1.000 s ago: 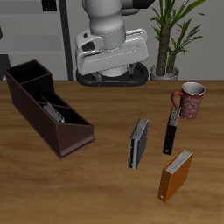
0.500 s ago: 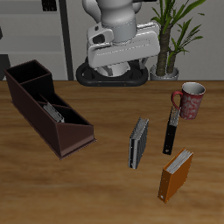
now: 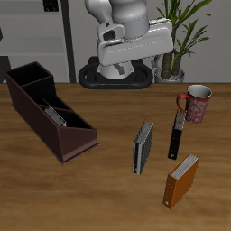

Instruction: Place the right striped book into the right desk caddy's left compartment and place the orange book into the right desk caddy's left compartment and place the red mug into the right desk caddy's right compartment

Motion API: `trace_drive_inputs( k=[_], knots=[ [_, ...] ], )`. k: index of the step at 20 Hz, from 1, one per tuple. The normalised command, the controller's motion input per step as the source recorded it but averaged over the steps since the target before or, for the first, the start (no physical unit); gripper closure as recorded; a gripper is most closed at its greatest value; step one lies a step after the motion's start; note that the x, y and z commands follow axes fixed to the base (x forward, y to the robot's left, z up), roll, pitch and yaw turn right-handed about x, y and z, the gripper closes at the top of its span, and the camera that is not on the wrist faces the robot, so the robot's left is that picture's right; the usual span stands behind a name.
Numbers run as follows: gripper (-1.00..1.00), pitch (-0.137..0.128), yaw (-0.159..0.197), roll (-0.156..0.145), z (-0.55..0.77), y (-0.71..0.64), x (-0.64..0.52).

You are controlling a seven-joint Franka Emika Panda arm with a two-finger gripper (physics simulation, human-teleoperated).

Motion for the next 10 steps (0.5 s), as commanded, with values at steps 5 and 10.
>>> trace_drive_inputs(
  k=[5, 10],
  knots=[
    [-1.0, -0.005, -0.025, -0.022, 0.01, 0.03, 0.1],
    [-1.0, 0.019, -0.005, 0.017, -0.14, 0.06, 0.1]
  ],
)
